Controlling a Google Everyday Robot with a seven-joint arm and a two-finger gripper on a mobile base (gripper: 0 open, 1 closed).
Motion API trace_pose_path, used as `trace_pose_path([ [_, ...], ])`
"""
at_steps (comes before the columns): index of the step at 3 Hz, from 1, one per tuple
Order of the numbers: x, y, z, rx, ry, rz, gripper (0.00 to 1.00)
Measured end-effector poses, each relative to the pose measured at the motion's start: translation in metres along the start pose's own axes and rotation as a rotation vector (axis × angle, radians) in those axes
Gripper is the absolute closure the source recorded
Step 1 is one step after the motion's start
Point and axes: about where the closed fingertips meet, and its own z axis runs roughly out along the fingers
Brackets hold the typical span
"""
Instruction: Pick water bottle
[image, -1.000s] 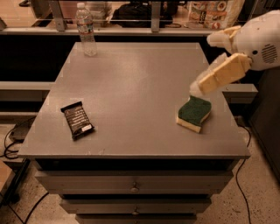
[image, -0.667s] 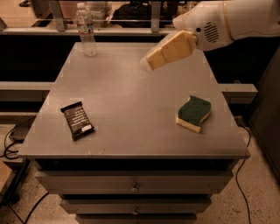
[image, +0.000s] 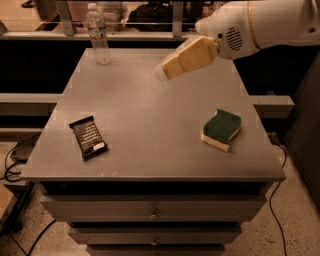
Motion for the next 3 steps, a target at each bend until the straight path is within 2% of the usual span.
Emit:
trace_pose_path([
  [1,-0.013,-0.007,0.029,0.051,-0.063,0.025,0.0],
  [2,-0.028,-0.025,0.078,0.089,-0.131,0.059,0.0],
  [3,-0.035,-0.037,0.111,0.105,-0.156,0.071,0.0],
])
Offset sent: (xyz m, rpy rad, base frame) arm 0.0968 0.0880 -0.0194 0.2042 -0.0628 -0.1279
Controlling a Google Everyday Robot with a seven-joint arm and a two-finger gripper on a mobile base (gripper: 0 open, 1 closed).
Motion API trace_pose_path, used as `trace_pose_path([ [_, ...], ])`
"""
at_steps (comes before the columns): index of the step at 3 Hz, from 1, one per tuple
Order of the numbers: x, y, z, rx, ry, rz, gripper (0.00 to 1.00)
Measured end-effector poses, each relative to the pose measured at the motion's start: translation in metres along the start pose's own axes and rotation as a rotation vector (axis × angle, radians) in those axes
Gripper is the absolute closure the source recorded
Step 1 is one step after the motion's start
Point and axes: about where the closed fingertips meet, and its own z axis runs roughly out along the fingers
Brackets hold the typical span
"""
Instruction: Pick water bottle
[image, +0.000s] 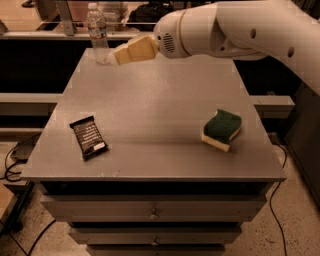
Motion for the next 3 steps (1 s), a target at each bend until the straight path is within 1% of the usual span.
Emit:
trace_pose_path([
  [1,0.008,-0.009,0.046,0.002,-0.005,0.028,0.0],
  [2,0.044,-0.037,0.107,0.007,-0.013,0.132,0.0],
  [3,0.044,-0.035,0.108,0.004,-0.019,0.135,0.0],
])
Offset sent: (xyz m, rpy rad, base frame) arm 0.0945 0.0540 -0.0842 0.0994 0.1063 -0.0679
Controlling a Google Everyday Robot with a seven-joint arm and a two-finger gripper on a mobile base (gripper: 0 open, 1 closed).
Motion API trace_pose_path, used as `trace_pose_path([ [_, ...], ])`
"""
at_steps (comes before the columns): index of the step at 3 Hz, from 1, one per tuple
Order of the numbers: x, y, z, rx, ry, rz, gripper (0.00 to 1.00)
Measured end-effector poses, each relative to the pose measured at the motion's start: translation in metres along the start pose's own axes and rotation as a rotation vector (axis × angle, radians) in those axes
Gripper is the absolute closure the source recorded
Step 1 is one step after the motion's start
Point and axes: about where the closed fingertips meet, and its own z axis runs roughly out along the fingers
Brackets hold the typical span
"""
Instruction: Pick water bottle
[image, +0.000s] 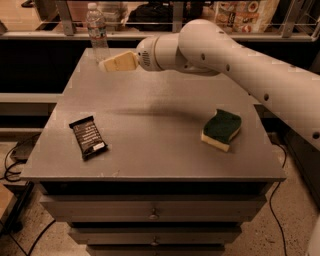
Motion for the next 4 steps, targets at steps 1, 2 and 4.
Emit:
trace_pose_path([
  [1,-0.011,-0.001,0.011,0.007,-0.048,-0.02,0.0],
  [2,-0.018,-0.009,0.033,0.0,-0.062,-0.064,0.0],
  [4,-0.026,-0.04,0.097,-0.028,-0.094,-0.083,0.0],
])
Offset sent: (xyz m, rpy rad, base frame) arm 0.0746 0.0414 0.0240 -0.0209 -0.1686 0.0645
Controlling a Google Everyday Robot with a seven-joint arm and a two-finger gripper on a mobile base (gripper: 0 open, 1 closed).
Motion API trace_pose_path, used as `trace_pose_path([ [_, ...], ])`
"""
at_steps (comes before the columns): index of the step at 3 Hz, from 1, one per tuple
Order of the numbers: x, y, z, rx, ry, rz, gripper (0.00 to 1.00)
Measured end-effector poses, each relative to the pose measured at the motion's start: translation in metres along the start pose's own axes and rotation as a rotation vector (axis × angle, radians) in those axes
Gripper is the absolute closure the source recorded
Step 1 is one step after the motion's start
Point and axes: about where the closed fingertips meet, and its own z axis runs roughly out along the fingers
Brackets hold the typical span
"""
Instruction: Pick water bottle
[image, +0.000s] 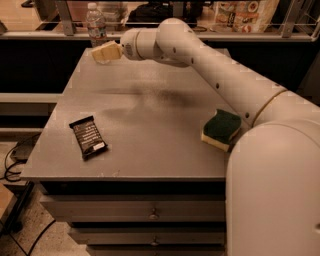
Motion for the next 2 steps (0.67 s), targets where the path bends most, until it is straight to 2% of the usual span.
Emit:
trace_pose_path([
  [2,0.016,-0.01,0.039,0.011,-0.029,0.064,0.0],
])
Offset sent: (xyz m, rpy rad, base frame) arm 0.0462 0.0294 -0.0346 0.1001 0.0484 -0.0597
